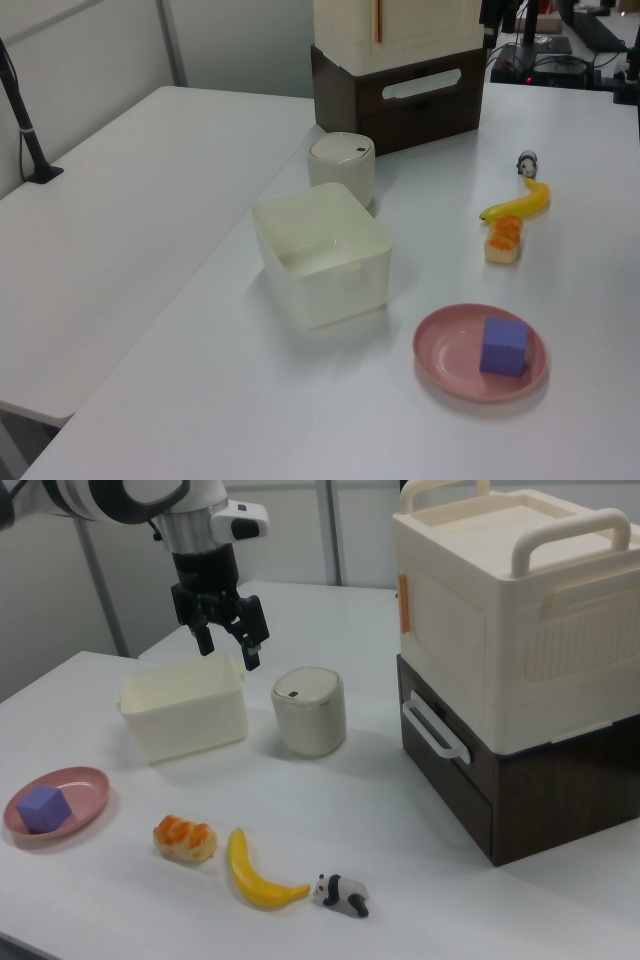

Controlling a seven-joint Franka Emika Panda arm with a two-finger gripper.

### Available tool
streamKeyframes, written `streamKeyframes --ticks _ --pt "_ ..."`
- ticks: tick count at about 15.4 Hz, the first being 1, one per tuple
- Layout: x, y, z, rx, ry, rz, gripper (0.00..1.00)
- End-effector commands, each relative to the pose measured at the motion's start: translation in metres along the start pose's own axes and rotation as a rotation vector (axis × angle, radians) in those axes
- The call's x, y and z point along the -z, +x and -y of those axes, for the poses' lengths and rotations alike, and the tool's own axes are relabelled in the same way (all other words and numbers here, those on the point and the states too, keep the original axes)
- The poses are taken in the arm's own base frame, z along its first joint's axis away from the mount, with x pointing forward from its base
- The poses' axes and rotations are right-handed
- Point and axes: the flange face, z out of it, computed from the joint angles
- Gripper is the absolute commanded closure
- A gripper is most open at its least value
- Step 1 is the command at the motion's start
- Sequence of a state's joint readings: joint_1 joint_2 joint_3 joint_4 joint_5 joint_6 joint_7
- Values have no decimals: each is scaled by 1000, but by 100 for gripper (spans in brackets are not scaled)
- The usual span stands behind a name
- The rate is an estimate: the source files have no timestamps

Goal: Slide the drawer open

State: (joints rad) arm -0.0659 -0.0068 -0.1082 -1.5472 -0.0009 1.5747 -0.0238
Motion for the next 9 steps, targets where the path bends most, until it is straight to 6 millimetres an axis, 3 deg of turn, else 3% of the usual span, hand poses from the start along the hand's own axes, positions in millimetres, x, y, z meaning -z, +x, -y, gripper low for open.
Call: streamKeyframes --ticks 1,9 --pt "1 1 -8 2 0 -18 0" --pt "1 1 -22 -23 -6 -19 0"
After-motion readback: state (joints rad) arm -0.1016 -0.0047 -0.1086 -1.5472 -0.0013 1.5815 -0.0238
